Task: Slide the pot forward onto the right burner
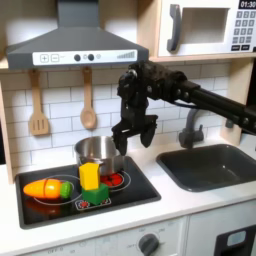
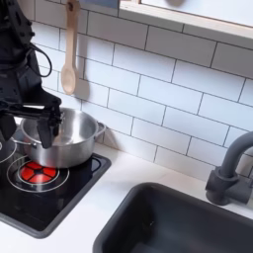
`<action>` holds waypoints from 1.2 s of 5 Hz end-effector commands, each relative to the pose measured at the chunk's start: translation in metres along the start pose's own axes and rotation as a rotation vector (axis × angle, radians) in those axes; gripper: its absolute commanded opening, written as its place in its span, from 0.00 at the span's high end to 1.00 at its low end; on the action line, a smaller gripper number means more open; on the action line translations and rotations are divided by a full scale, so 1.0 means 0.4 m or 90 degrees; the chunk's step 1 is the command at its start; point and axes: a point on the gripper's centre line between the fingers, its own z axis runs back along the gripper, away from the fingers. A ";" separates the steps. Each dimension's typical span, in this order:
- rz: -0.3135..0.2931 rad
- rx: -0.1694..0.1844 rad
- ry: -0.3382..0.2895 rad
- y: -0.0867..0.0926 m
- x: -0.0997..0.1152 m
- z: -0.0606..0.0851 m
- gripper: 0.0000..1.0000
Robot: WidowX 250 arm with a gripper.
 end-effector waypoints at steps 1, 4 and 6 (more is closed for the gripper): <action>0.000 0.000 0.001 0.000 -0.001 0.000 0.00; 0.033 -0.013 -0.019 0.021 0.032 -0.026 0.83; 0.015 -0.040 -0.051 0.015 0.116 -0.075 1.00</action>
